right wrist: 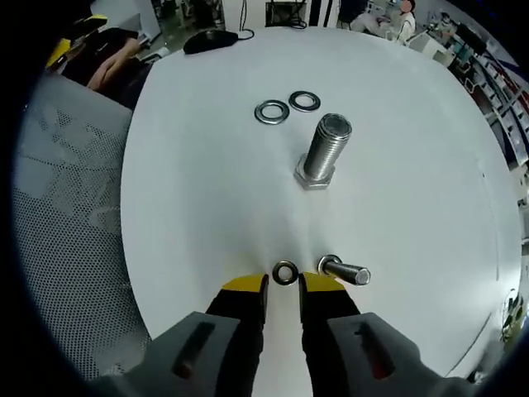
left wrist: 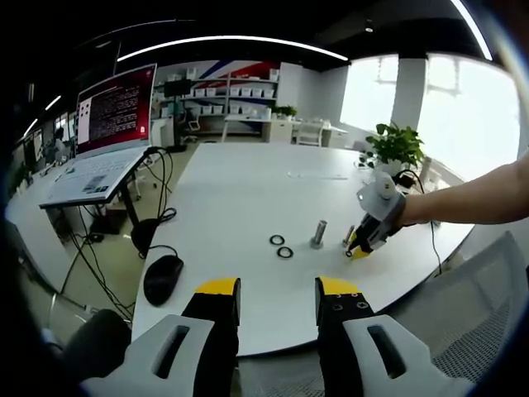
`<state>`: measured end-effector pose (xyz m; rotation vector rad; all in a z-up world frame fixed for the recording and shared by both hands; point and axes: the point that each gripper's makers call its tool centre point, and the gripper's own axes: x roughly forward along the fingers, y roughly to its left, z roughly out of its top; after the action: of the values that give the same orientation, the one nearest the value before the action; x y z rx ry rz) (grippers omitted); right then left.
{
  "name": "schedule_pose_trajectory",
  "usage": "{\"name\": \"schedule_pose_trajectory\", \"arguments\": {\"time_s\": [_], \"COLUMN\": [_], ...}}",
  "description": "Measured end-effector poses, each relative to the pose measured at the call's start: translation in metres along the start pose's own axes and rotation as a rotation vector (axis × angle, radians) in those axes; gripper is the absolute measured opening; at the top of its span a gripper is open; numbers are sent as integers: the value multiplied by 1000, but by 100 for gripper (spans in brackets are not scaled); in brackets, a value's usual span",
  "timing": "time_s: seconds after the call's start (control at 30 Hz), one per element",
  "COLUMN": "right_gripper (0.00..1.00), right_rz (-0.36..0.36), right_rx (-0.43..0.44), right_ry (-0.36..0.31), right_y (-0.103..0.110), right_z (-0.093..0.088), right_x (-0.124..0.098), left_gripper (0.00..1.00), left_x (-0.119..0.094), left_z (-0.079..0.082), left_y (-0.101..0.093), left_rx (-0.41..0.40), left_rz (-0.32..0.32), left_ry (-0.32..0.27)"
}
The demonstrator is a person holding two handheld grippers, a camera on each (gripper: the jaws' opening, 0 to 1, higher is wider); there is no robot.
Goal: Place the washer onto the threaded stud by aligning its center hole with the stud, sliding it down to the base, and recovering from edge contact or off-axis alignment until the washer reaches the visible bottom stop.
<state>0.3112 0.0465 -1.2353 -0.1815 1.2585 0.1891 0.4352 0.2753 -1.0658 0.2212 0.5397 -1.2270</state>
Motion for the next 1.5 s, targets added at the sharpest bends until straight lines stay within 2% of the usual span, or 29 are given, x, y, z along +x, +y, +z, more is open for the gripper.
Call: {"name": "schedule_pose_trajectory", "arguments": {"time_s": [0.2, 0.4, 0.47, 0.67, 0.87, 1.1, 1.33, 1.5], "right_gripper": [17, 16, 16, 15, 15, 15, 15, 15], "right_rz": [0, -8, -9, -21, -22, -24, -39, -55], "right_rx": [13, 33, 37, 53, 64, 85, 94, 99], "right_ry": [1, -6, -5, -16, -21, -40, -89, -119], "right_y": [-5, 0, -7, -1, -6, -4, -14, -14], "right_z": [2, 2, 3, 1, -1, -3, 5, 8], "right_x": [6, 1, 8, 1, 5, -6, -19, -35], "left_gripper": [34, 34, 34, 34, 34, 34, 34, 34], "left_x": [0, 0, 0, 0, 0, 0, 0, 1], "left_z": [0, 1, 1, 1, 0, 0, -1, -2], "left_y": [0, 1, 0, 1, 0, -2, 0, -1], "left_rx": [0, -2, -2, -1, 1, 2, 5, 8], "left_rz": [0, 1, 0, 0, -3, -4, -6, -8], "left_ry": [-1, -5, -5, -6, -4, 0, 6, 10]}}
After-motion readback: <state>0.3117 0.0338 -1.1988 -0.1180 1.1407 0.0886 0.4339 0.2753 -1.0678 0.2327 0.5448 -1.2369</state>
